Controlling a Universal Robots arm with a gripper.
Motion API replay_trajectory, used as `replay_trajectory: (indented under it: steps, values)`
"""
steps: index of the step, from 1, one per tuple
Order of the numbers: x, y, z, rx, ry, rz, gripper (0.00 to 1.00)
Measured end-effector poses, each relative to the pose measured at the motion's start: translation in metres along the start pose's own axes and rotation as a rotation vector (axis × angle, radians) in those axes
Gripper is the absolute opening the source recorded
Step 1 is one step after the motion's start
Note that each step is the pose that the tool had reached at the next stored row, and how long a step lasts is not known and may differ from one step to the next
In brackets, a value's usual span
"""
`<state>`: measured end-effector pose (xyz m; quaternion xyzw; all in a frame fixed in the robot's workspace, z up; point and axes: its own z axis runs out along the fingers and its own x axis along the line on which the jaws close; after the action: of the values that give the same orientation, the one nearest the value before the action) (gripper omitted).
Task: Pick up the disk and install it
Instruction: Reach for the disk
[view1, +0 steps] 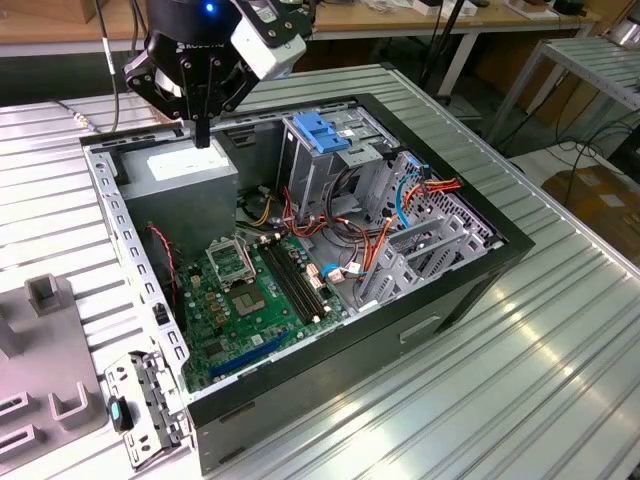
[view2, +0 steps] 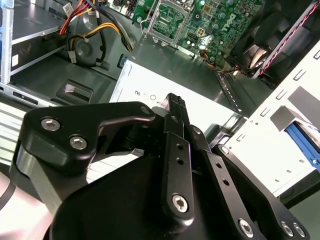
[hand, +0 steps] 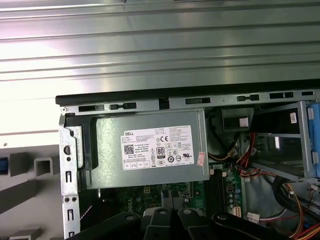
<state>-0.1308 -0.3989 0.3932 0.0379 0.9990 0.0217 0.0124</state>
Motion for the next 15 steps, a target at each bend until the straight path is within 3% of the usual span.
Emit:
replay_trajectory:
  steps: [15]
  values:
    - [0.0041,-0.0003,0.0003,0.0004,0.0055,0.000,0.11]
